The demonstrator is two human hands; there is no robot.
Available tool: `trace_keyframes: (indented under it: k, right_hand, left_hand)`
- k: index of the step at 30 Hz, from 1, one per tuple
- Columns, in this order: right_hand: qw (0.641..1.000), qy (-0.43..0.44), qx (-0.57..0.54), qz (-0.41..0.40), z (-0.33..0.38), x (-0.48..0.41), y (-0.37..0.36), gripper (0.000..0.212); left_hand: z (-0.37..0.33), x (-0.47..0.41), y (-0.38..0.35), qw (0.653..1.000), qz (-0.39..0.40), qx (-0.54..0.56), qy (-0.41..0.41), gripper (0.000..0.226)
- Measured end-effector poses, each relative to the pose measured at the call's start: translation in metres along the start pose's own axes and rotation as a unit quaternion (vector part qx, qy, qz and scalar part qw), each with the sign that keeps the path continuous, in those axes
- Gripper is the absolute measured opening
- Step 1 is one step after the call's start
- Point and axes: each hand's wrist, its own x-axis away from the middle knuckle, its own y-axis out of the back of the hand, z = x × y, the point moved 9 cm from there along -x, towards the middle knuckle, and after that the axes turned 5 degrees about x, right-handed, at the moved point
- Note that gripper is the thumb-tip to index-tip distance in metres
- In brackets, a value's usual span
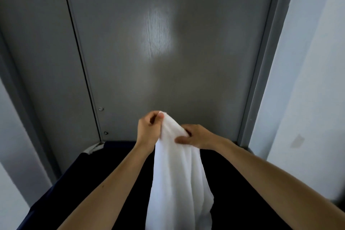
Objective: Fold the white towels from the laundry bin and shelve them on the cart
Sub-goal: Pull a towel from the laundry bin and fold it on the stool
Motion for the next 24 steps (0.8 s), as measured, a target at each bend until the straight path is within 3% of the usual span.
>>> trace_keyframes:
  k: [6, 8, 11, 15, 19, 21, 24]
  right_hand:
    - [0.999, -0.031, 0.012, -0.037, -0.041, 0.012, -0.010, 0.036]
    - [0.997, -0.051, 0.036, -0.044, -0.056, 0.013, -0.007, 0.034]
    - [0.995, -0.045, 0.084, -0.032, -0.063, 0.013, -0.009, 0.017]
    - [0.988, 0.044, 0.143, -0.046, -0.030, 0.006, 0.013, 0.013]
    - [0.984, 0.098, 0.100, -0.107, -0.002, 0.009, 0.063, 0.018]
    - [0.987, 0.088, 0.100, -0.085, -0.007, 0.014, 0.051, 0.021]
    - [0.985, 0.085, 0.152, -0.011, -0.021, 0.018, 0.010, 0.026]
  left_hand:
    - [0.004, -0.011, 0.015, 0.987, -0.048, 0.143, 0.060, 0.024]
    - [0.007, -0.008, 0.018, 0.991, -0.043, 0.112, 0.055, 0.025]
    - [0.022, 0.002, 0.014, 0.999, -0.026, -0.023, 0.038, 0.020]
    - [0.011, 0.001, 0.023, 0.997, -0.026, -0.071, 0.015, 0.029]
    - [-0.017, 0.002, -0.004, 0.959, 0.128, -0.241, -0.070, 0.033]
    - [0.009, 0.018, -0.016, 0.927, 0.197, -0.315, -0.053, 0.033]
    - [0.043, 0.033, -0.020, 0.913, 0.260, -0.315, -0.008, 0.028]
